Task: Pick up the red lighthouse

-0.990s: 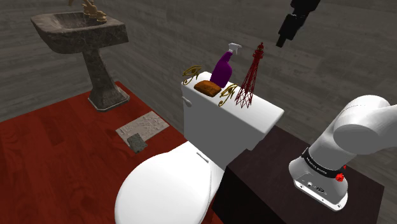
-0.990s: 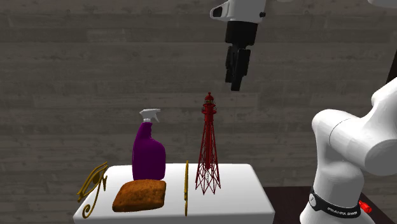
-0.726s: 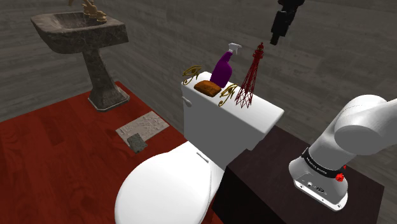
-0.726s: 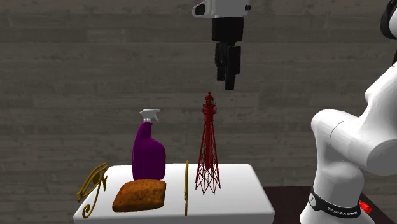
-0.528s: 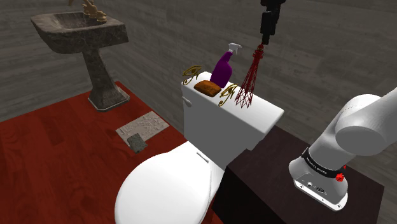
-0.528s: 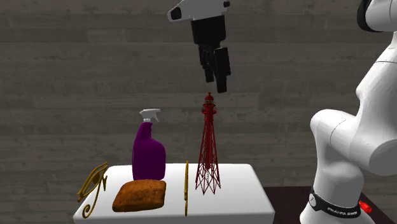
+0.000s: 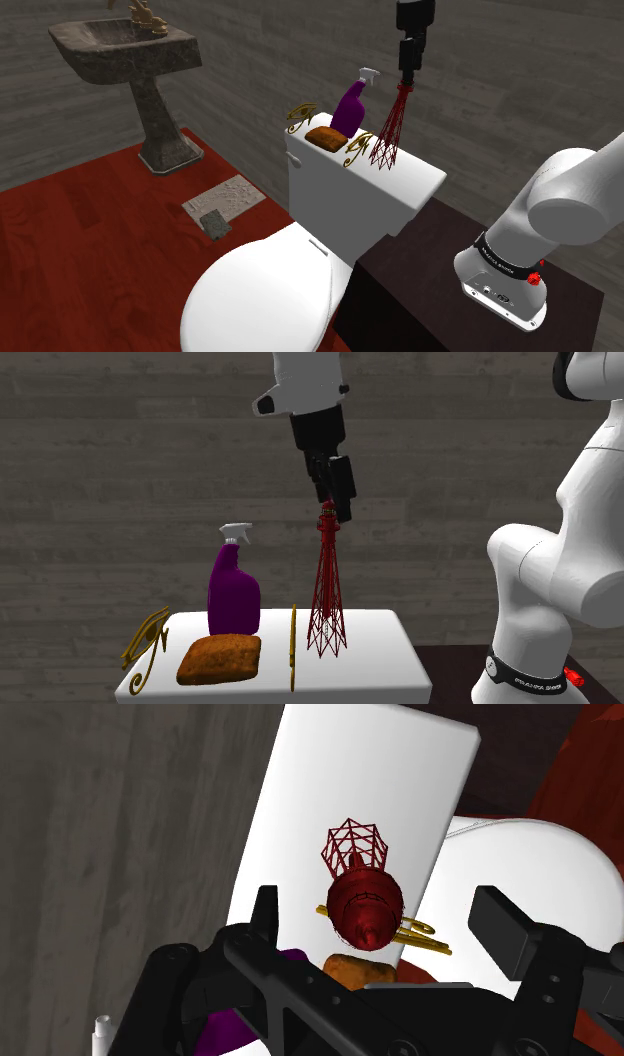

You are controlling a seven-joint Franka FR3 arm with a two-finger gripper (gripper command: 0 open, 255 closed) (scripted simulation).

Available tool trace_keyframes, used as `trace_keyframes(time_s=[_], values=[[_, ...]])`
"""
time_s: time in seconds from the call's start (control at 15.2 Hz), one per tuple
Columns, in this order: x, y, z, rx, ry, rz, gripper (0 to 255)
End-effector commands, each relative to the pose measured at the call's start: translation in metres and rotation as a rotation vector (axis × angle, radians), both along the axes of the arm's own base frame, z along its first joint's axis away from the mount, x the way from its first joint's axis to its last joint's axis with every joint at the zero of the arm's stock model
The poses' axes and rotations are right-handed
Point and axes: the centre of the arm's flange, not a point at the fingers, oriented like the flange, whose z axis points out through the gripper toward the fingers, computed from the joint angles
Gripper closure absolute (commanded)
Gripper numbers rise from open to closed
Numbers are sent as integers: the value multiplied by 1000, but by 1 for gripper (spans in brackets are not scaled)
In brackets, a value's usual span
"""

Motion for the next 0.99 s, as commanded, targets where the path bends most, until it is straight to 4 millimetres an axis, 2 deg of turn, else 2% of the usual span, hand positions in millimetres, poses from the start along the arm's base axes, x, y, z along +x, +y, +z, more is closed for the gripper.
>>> trace_keyframes(time_s=[0.0, 0.07, 0.66, 0.92], values=[[0, -1, -4, 0, 0, 0, 0], [0, -1, -4, 0, 0, 0, 255], [0, -1, -4, 0, 0, 0, 255], [0, -1, 17, 0, 0, 0, 255]])
